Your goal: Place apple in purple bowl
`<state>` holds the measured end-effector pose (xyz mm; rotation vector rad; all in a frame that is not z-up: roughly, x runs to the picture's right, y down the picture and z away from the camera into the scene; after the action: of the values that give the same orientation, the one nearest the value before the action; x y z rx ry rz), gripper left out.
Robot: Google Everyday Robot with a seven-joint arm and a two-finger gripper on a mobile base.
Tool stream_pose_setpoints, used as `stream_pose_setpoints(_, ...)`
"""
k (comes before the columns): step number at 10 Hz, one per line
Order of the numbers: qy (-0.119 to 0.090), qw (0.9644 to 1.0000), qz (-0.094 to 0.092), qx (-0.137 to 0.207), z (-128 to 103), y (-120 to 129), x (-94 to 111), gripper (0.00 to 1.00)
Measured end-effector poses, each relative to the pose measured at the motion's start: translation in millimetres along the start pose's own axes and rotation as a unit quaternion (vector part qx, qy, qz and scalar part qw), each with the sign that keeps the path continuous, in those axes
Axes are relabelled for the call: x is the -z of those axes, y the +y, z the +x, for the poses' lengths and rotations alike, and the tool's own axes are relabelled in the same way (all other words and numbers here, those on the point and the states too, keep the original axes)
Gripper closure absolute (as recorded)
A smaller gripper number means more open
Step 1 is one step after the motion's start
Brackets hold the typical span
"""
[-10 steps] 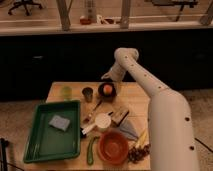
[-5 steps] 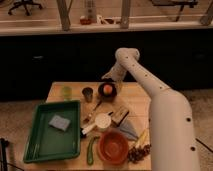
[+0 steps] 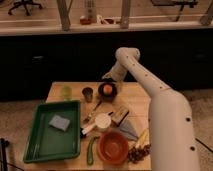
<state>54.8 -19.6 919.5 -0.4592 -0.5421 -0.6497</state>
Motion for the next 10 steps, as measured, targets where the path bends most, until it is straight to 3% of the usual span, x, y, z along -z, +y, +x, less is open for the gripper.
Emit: stream_pose_setpoints(10, -0.002, 1.0000, -0.001, 0.002, 7.7, 3.3, 0.3, 0.20)
